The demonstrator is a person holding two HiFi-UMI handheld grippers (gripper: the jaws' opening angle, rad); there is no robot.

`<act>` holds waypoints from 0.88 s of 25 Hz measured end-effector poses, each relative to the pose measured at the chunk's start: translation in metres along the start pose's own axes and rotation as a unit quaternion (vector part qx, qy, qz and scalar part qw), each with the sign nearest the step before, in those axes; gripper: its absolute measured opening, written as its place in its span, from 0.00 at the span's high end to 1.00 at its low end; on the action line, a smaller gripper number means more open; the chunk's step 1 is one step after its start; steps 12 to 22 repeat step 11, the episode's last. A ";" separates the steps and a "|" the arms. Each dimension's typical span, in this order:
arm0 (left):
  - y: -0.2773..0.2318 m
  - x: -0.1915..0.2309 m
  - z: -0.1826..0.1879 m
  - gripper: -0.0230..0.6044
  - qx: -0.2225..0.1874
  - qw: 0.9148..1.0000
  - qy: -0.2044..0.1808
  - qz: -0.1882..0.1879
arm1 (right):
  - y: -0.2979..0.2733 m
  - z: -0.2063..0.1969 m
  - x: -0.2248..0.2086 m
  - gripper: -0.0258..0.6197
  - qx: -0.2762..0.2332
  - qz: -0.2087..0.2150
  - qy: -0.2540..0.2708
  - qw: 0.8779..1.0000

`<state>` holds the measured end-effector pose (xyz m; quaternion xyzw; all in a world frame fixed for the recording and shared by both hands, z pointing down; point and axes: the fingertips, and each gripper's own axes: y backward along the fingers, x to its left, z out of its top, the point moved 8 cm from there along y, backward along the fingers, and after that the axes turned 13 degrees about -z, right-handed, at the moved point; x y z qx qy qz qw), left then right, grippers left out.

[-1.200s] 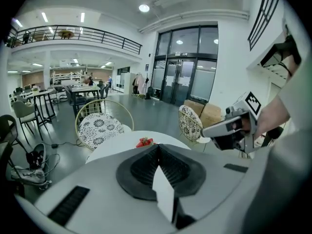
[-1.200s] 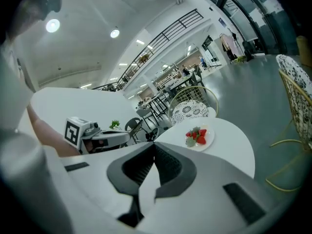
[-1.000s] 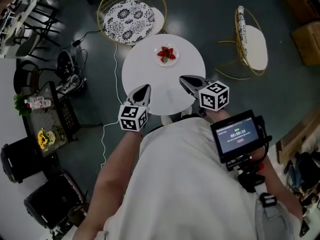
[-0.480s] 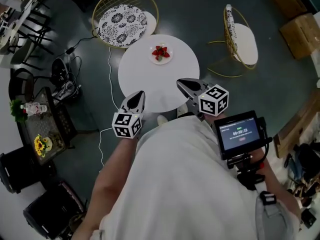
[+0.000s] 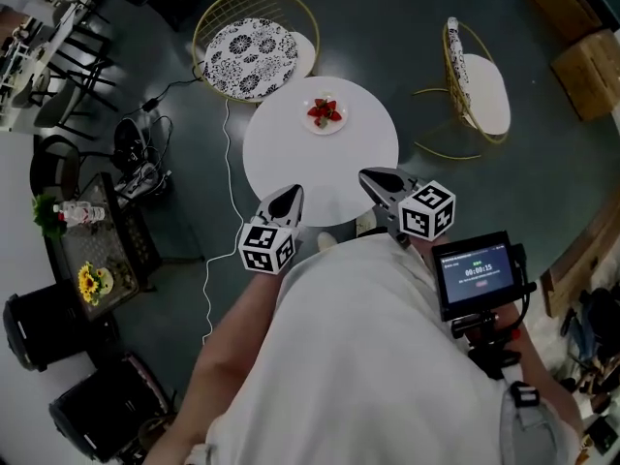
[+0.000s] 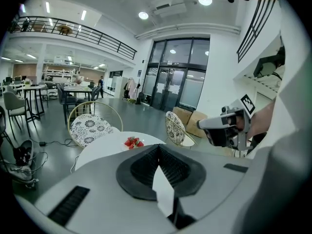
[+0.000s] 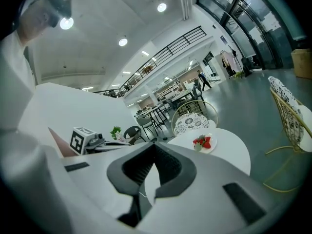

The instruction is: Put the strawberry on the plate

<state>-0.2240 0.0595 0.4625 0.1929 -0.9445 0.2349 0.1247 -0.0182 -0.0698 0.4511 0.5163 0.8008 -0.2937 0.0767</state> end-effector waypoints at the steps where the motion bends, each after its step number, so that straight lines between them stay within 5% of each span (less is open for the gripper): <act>1: -0.002 0.000 0.000 0.95 0.001 1.000 0.000 -0.001 | -0.001 0.000 -0.001 0.95 0.000 0.000 -0.001 1.000; 22: -0.037 0.006 0.007 0.95 0.022 1.000 0.000 -0.003 | -0.017 0.004 -0.026 0.95 0.007 0.007 -0.011 1.000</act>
